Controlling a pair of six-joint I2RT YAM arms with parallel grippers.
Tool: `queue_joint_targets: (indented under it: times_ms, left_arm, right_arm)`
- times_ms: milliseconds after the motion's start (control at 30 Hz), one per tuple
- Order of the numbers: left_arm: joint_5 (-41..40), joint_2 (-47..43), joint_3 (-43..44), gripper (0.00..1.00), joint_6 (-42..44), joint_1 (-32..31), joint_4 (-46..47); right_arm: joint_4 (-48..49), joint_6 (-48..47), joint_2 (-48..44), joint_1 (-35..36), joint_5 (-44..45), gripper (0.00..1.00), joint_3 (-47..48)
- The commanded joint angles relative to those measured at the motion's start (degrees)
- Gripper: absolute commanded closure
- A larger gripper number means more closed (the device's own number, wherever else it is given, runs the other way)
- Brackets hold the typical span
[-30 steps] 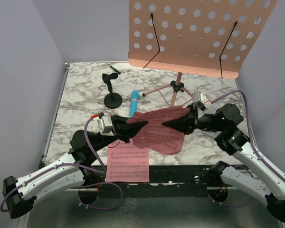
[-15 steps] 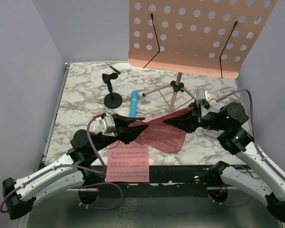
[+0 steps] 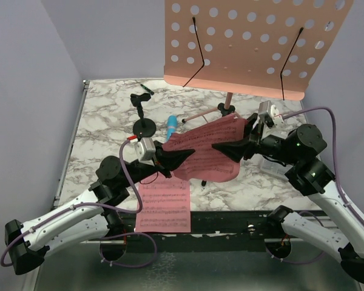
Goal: Set up the instrument practice props
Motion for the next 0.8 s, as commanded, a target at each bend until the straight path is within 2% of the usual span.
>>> queue_joint_targets:
  times_ms: [0,133,333,500,767]
  left_arm:
    - [-4.6,2.0,5.1,1.00,-2.4,-0.1,-2.6]
    - [-7.4,5.0,11.7,1.00,-0.7,-0.1,-9.6]
    - [-9.8,10.1,23.1,1.00,0.5,-0.1,-19.0]
    - [-11.4,12.8,28.7,1.00,-0.1,-0.1,-19.9]
    - [-11.9,17.8,37.7,1.00,0.5,-0.1,-20.1]
  right_arm:
    - [-6.4,-2.8,-0.7,0.2,6.8,0.42,4.4]
    - [-10.6,-4.8,-0.1,0.2,9.5,0.38,8.3]
    - [-15.2,-6.5,-1.3,0.2,16.2,0.37,13.3]
    - [-15.9,-5.2,-3.4,0.2,25.3,0.26,16.4]
    - [-19.5,-6.4,-3.2,0.2,34.2,0.26,22.7]
